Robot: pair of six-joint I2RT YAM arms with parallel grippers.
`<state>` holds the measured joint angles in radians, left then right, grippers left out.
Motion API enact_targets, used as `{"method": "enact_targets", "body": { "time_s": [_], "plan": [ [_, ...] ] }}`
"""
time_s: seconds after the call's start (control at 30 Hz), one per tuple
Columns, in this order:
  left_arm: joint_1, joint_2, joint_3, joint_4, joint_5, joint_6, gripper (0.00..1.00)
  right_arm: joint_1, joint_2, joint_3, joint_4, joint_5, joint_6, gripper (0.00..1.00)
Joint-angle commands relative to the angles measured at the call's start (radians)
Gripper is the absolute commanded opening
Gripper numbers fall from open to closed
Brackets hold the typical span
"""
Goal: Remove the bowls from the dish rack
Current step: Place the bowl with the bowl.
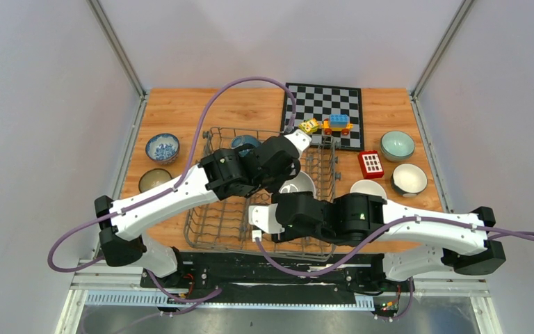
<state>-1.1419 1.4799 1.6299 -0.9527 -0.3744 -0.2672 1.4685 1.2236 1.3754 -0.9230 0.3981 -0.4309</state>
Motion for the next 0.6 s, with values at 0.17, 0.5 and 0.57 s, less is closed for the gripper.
{"method": "enact_targets", "body": {
  "time_s": [0.17,0.5,0.57],
  "plan": [
    [0.204,-0.102,-0.11,0.172,0.077,-0.131,0.0,0.026,-0.045,0.197,0.05,-0.008,0.284,0.76],
    [0.373,-0.252,-0.271,0.294,0.03,-0.357,0.0,-0.106,-0.221,0.103,0.3,0.392,0.603,0.93],
    [0.374,-0.277,-0.318,0.321,0.018,-0.42,0.0,-0.251,-0.191,0.138,0.221,0.28,0.753,0.91]
  ]
}}
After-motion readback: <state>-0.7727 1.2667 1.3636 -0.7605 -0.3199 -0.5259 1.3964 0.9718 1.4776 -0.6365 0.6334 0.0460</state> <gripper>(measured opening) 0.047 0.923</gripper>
